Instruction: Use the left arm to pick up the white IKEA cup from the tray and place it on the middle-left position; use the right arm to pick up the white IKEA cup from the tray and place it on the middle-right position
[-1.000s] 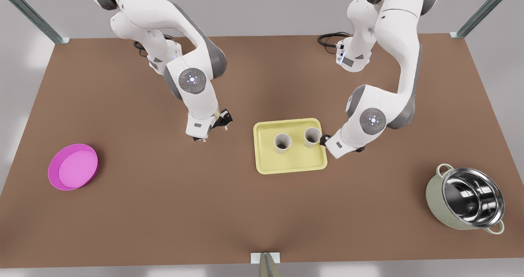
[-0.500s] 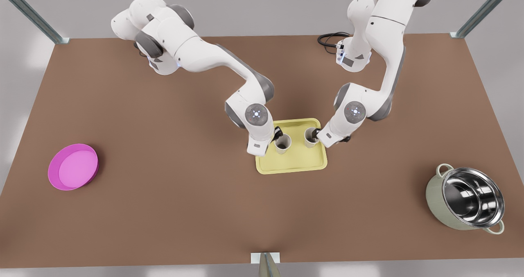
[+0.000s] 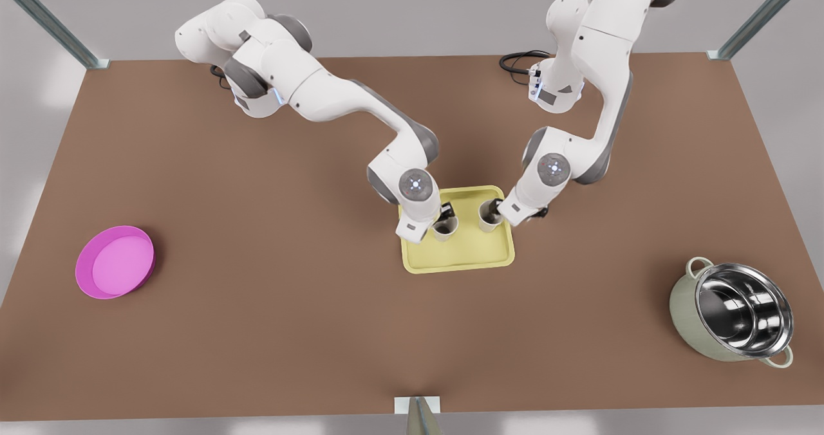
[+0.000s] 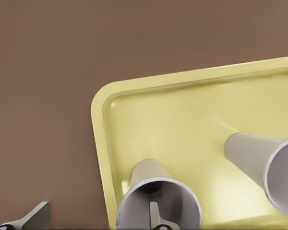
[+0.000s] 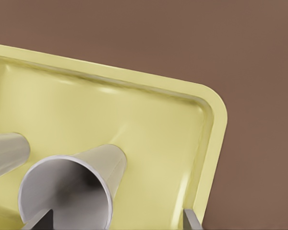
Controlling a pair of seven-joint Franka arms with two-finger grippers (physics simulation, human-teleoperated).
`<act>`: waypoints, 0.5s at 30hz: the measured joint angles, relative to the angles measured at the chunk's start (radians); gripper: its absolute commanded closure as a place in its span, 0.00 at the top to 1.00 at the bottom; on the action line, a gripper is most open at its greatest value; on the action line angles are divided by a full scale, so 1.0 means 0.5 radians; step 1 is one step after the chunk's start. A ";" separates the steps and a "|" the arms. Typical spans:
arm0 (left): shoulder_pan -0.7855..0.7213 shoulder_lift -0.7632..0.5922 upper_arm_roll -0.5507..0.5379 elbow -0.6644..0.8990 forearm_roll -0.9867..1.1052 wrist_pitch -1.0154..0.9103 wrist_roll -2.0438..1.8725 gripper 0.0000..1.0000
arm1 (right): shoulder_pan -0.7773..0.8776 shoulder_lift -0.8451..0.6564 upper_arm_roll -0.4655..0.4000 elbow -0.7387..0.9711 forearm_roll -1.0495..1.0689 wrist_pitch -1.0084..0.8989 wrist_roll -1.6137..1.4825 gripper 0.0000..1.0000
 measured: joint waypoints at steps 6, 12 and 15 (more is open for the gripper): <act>-0.020 0.044 0.000 -0.035 0.000 0.045 -0.027 1.00 | 0.040 0.069 0.003 -0.015 -0.004 0.010 0.098 1.00; -0.029 0.174 0.000 -0.034 0.000 0.147 -0.045 1.00 | 0.071 0.078 0.002 -0.039 -0.001 0.017 0.170 0.79; -0.032 0.200 -0.003 -0.029 0.000 0.201 -0.053 1.00 | 0.066 0.078 -0.001 -0.042 0.016 0.017 0.193 0.45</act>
